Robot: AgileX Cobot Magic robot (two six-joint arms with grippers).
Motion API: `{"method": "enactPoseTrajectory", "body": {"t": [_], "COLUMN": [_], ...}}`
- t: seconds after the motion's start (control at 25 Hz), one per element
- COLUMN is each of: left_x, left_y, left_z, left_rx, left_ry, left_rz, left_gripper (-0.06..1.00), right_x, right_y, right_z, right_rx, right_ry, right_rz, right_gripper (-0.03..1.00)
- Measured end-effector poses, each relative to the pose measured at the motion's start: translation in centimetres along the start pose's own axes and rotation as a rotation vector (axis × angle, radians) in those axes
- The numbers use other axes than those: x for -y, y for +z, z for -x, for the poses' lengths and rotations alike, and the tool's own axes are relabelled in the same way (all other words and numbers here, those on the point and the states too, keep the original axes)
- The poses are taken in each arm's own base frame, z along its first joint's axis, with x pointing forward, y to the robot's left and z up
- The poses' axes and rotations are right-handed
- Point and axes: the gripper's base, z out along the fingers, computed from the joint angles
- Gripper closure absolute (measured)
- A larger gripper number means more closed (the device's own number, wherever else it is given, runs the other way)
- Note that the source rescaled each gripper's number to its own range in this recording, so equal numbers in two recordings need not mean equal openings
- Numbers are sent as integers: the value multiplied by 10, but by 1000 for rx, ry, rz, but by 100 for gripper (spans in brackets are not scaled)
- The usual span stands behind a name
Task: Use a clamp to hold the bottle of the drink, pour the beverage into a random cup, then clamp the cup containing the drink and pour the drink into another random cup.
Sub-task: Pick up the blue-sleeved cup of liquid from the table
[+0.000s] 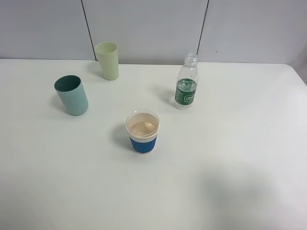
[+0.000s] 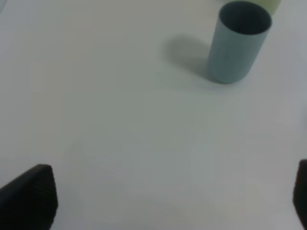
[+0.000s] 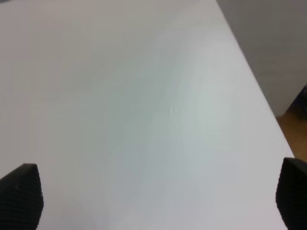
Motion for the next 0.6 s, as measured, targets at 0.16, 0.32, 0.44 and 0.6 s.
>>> {"method": "enactPoseTrajectory", "body": {"t": [0.16,0.32,0.44,0.6], "left_x": [0,0,0,0], "left_y": [0,0,0,0], "left_z": [0,0,0,0], "left_rx": [0,0,0,0], "left_ry": [0,0,0,0], "left_rz": [0,0,0,0], "left_gripper": [-6,-6,-6,-6], "right_x": [0,2,5,5], "right_y": [0,0,0,0], "right_z": [0,0,0,0], "right_rx": [-1,-2,-2,-1], "right_ry": [-6,20,45,58], "right_rz": [-1,-20,-52,-56], "right_gripper": [-3,-3,-3,-3]}}
